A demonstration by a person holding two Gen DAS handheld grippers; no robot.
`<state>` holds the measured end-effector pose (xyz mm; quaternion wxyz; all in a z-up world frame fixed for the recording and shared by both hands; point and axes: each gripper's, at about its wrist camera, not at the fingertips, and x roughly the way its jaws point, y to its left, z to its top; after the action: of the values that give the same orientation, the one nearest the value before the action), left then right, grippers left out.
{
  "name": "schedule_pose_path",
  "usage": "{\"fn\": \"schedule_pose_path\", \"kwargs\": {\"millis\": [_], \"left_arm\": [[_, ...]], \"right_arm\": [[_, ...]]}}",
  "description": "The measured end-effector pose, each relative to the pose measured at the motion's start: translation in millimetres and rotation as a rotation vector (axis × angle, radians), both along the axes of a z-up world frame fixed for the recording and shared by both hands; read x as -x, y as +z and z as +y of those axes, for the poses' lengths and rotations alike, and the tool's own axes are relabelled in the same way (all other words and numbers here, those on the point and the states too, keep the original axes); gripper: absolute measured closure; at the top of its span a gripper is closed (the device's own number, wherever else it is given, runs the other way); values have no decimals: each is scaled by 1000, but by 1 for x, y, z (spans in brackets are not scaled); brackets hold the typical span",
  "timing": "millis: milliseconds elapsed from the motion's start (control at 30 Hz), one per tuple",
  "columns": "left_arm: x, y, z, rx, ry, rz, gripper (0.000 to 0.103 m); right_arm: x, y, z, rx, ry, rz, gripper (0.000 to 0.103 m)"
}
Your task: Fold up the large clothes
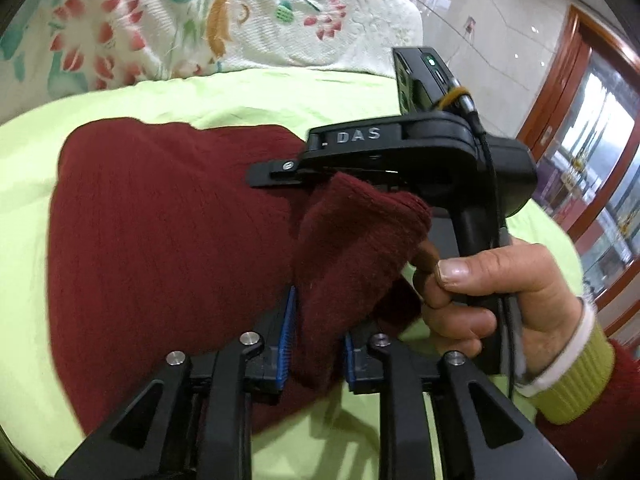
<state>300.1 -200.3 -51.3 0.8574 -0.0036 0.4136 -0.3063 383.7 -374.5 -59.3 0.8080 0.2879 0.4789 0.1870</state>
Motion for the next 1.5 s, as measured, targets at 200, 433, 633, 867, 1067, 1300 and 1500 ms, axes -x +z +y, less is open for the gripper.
{"fn": "schedule_pose_path", "kwargs": {"millis": [200,433,633,867,1067,1300,1500], "left_arm": [[31,31,53,87,60,-14,19],[-6,22,123,166,241,103,18],[-58,-19,146,319,258,322,18],[-95,-48,125,326,199,413,11],[-101,-48,94,210,178,347,26],[-70,-19,94,144,166,222,43],[-16,9,162,101,195,165,44]], "right_arm": [[23,25,-4,91,-21,-64,23],[34,15,-8,103,-2,-14,19],[27,1,-8,29,16,27,19],[11,-8,-8,-30,47,54,19],[5,-12,7,41,76,70,36],[28,3,22,-10,45,48,71],[51,11,93,-83,141,-2,72]]}}
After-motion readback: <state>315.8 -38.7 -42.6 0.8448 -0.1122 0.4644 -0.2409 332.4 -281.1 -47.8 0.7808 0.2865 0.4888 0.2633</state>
